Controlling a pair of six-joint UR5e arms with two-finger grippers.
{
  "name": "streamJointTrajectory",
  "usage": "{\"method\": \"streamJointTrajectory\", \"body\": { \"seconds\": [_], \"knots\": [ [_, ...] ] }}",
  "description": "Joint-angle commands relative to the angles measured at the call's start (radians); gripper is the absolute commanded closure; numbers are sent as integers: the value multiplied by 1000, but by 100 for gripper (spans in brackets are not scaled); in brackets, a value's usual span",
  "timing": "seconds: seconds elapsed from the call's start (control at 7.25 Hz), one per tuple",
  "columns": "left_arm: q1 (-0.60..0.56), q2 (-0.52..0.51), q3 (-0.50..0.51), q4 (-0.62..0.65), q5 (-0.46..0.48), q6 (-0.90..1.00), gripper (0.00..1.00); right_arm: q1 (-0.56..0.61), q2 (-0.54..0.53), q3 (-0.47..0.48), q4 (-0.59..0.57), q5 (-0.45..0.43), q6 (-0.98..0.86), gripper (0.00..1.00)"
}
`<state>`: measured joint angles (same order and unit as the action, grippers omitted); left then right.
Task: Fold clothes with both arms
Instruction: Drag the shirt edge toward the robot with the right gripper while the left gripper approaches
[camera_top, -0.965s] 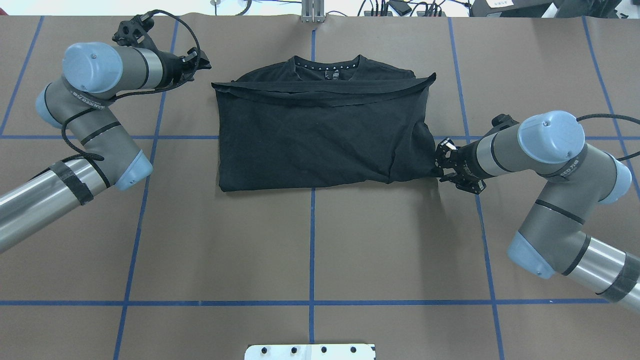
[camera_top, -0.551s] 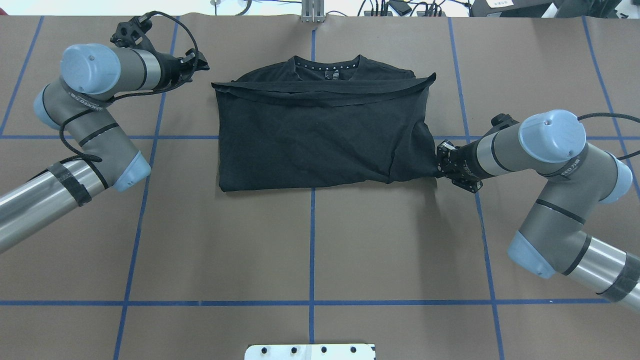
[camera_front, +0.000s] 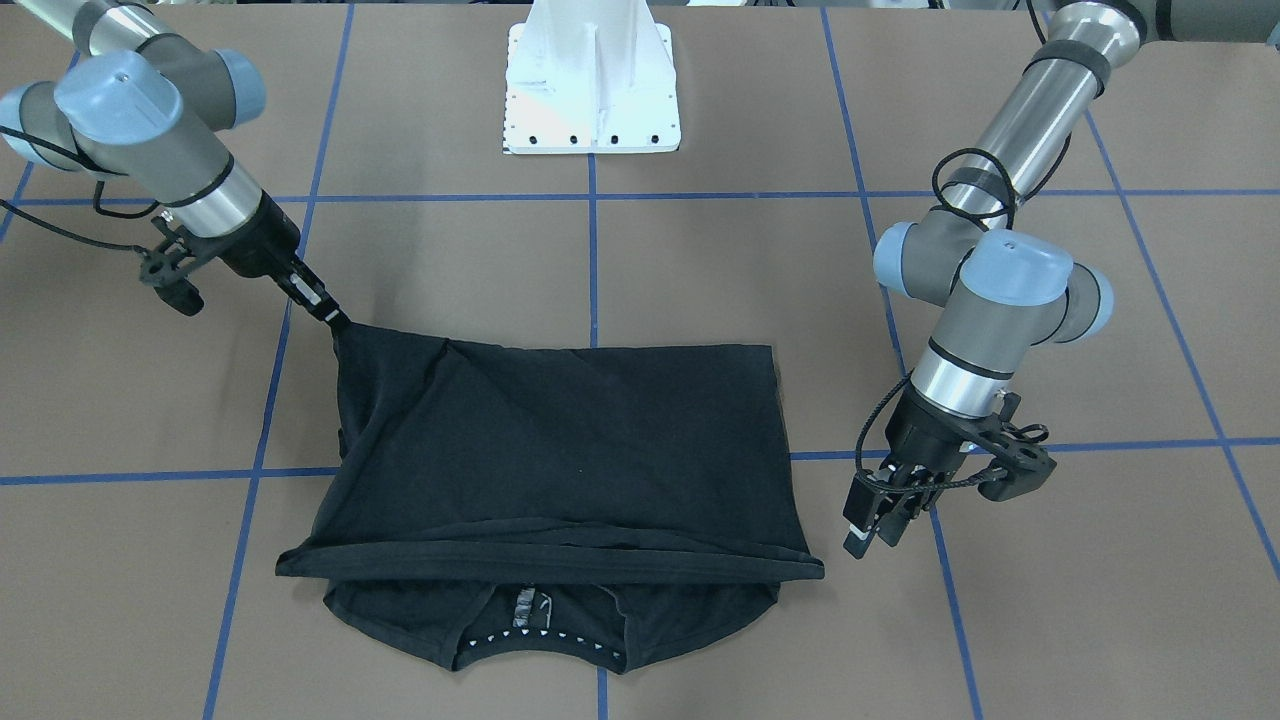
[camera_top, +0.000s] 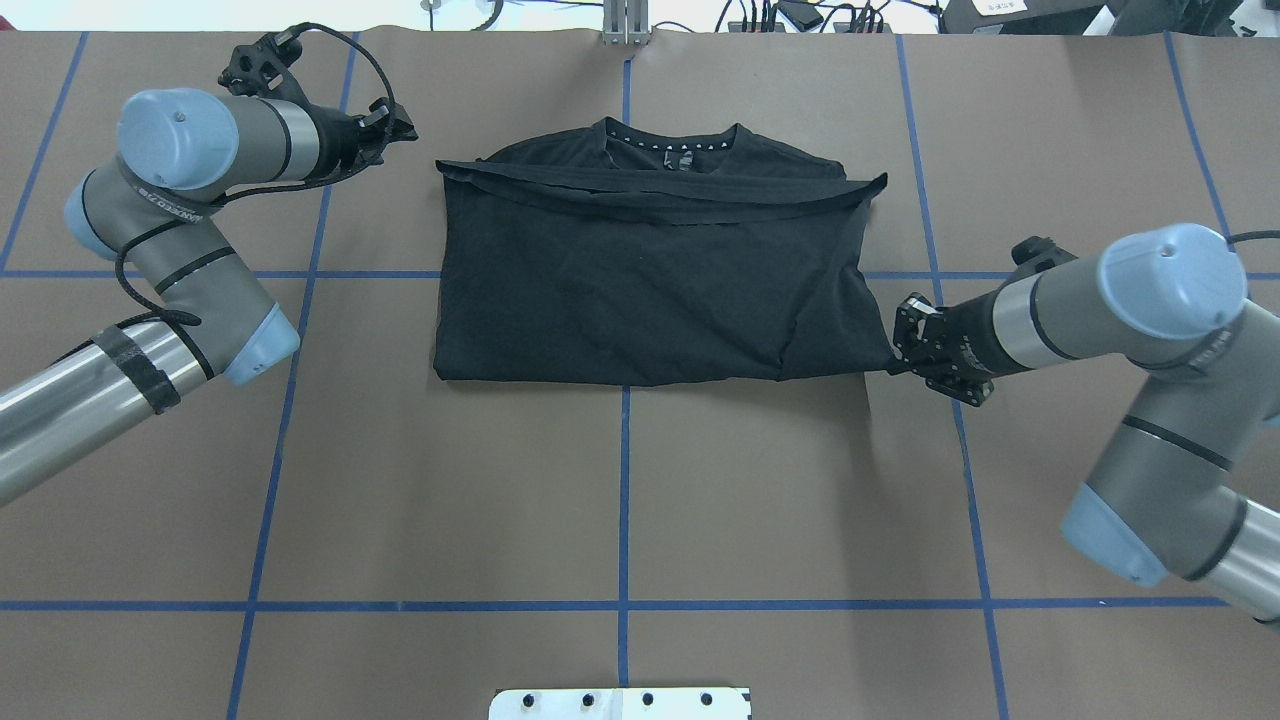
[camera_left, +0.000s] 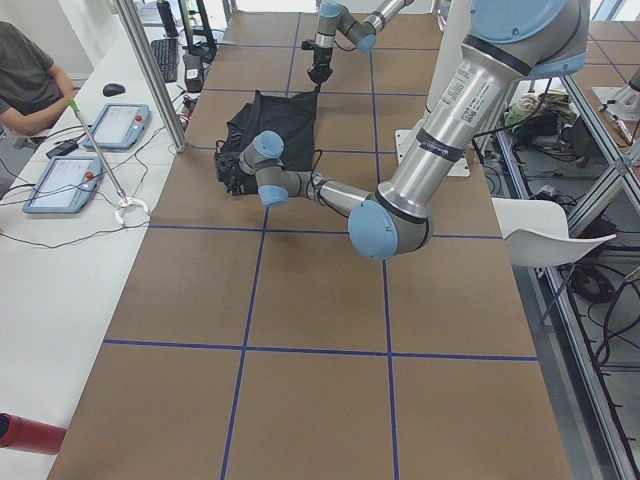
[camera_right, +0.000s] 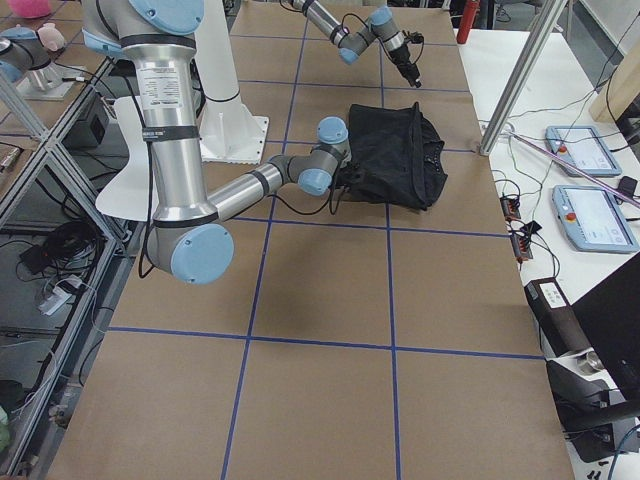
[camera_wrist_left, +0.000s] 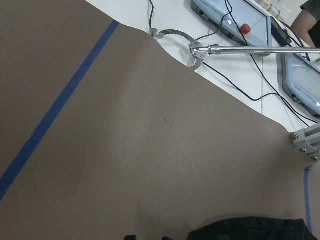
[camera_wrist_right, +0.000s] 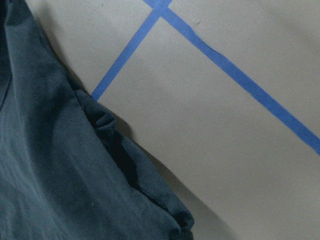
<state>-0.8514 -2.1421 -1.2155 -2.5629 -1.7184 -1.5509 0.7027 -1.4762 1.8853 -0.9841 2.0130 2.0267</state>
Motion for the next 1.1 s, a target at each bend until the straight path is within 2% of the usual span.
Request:
{"method": "streamJointTrajectory", "body": {
  "seconds": [0.0, 0.14, 0.28, 0.41, 0.55, 0.69, 0.97],
  "knots": [
    [0, 16, -39, 1, -6, 0, 38, -49, -161, 166, -4, 32, 36, 100],
    [0, 25, -59, 1, -12, -3, 38, -142, -218, 207, -4, 39, 68, 100],
    [2, 59, -125, 6, -27, -2, 39, -245, -222, 212, -4, 46, 101, 100],
    [2, 98, -209, 7, -114, -9, 39, -320, -225, 216, -4, 67, 107, 100],
    [6, 128, -279, 7, -166, -14, 38, -356, -225, 228, -4, 148, 124, 100],
    [38, 166, -348, 7, -171, -47, 38, -376, -225, 245, -4, 170, 154, 100],
    [133, 180, -394, 12, -159, -162, 37, -452, -223, 258, -4, 168, 217, 100]
  ]
}}
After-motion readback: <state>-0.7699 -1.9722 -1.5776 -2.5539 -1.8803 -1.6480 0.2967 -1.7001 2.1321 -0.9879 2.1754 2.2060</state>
